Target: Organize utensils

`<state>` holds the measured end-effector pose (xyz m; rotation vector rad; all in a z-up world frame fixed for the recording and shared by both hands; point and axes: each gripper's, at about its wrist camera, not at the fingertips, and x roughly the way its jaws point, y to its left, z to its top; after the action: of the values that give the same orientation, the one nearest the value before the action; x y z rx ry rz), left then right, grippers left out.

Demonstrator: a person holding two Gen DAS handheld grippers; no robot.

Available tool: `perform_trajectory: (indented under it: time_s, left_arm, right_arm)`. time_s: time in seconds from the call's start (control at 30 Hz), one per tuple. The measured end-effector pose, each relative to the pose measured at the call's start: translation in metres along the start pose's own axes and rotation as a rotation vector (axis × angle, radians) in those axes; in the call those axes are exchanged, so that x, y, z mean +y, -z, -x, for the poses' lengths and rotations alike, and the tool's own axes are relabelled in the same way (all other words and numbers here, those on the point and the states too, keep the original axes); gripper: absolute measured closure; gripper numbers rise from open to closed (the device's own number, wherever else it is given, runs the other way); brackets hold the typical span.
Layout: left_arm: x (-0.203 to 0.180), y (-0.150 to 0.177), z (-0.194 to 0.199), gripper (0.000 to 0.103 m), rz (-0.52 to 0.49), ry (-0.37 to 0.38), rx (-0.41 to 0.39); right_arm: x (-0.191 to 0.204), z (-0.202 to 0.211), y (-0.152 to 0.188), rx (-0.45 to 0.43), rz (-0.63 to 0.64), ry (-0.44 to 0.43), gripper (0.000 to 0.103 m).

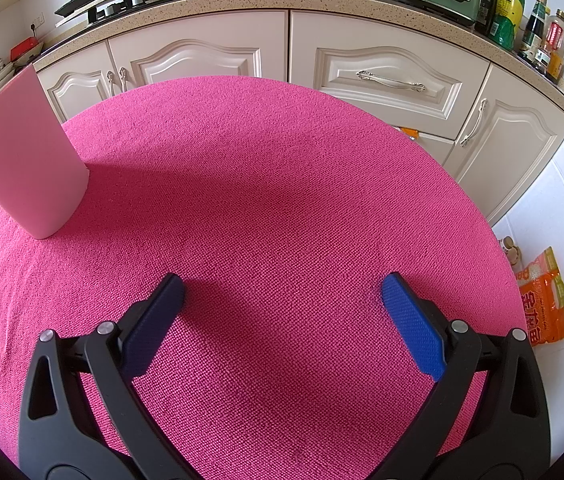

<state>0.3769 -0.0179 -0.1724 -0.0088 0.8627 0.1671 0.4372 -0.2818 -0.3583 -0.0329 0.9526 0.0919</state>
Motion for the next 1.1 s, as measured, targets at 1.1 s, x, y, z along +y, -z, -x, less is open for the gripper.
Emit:
perform_trajectory:
  time_s: [1.1]
  left_arm:
    - [-0.0052,0.0027,-0.0003,0.031,0.013,0.003,0.031]
  right_arm:
    - [0.0002,0.0,0.0,0.0,0.0,0.0,0.006]
